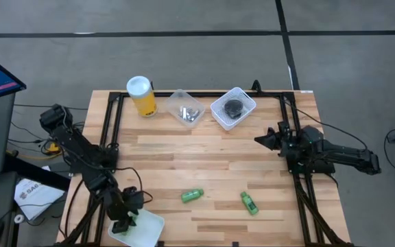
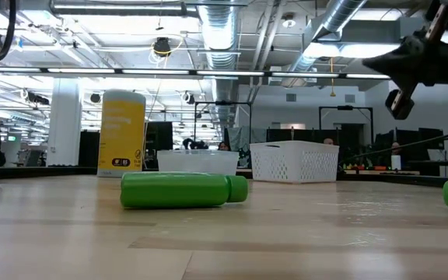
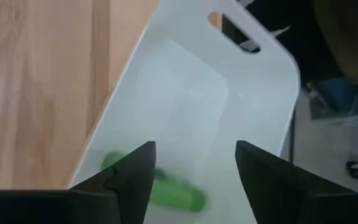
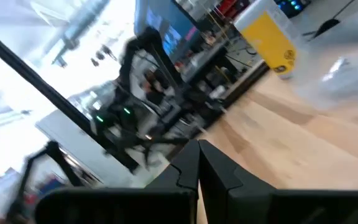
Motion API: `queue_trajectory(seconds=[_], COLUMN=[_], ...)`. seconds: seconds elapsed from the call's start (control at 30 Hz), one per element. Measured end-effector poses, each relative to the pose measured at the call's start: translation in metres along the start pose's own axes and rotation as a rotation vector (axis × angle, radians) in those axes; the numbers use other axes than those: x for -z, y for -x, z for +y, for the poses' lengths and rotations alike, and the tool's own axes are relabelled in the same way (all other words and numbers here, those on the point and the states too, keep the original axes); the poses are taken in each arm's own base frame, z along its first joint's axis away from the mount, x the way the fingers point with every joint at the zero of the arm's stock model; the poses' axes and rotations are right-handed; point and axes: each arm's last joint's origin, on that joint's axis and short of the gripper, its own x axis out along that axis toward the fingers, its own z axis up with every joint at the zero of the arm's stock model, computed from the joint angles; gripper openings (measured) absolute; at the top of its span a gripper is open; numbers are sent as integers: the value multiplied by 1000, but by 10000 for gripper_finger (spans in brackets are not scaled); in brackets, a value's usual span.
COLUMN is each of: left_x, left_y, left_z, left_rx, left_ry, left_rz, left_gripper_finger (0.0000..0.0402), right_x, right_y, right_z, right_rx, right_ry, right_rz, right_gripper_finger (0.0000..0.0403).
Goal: Pick & Place Travel size toiletries
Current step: Put the green shampoo into the bottom white bin
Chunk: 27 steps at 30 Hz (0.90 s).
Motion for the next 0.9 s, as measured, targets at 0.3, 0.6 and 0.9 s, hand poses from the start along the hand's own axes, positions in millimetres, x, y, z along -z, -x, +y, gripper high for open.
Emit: queue_trajectory(seconds=[0.3,0.6,0.9], left_x=[-7,-34,-45], left_y=[18,63,96], left_z=[-3,7,20], left_rx=[84,220,239], left_ry=[188,362,310], left_rz=[-54,-300,-492], left_gripper_finger=[242,206,200], right_x=[-6,-38,-38], right_y=[0,-3,-49], right_z=[7,45,58], right_rx=[-64,94,647], right_ry=[-114,-97,-135], right_rz=[-58,148,762], right_gripper_finger=[24,151,170])
